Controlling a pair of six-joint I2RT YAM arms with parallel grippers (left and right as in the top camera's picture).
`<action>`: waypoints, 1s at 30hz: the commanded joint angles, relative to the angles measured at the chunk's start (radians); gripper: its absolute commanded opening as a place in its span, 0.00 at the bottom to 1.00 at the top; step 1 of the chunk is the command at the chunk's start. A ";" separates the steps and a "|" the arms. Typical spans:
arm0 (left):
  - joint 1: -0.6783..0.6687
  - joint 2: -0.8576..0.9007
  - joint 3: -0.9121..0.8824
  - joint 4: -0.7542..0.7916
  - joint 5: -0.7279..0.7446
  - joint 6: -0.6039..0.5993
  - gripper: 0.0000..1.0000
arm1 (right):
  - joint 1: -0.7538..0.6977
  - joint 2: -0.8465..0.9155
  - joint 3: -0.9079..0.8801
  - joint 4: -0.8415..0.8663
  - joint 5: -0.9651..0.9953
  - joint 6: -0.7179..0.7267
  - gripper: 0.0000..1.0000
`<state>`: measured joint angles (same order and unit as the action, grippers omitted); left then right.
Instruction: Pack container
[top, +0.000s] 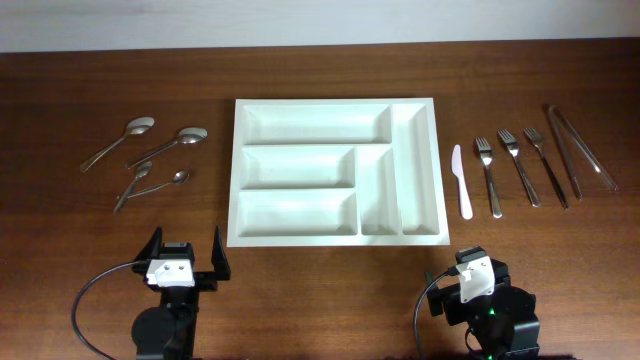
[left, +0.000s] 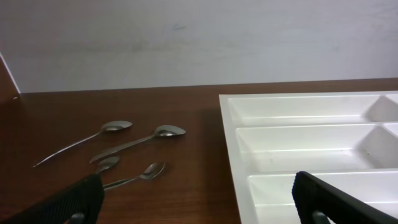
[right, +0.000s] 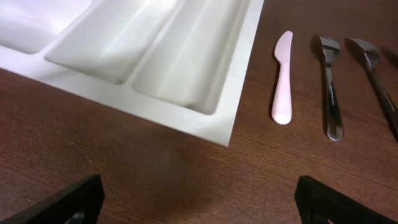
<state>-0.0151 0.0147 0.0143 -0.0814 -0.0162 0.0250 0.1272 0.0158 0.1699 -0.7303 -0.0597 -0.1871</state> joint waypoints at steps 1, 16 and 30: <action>0.005 -0.008 -0.005 -0.001 -0.006 -0.010 0.99 | 0.003 -0.011 -0.007 0.002 0.016 0.000 0.99; 0.005 -0.008 -0.005 -0.001 -0.006 -0.010 0.99 | 0.003 -0.011 -0.007 0.002 0.016 0.000 0.99; 0.005 -0.008 -0.005 -0.001 -0.006 -0.010 0.99 | 0.003 -0.011 -0.008 0.040 0.016 0.000 0.99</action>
<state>-0.0151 0.0147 0.0143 -0.0814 -0.0162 0.0250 0.1272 0.0158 0.1699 -0.7170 -0.0597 -0.1871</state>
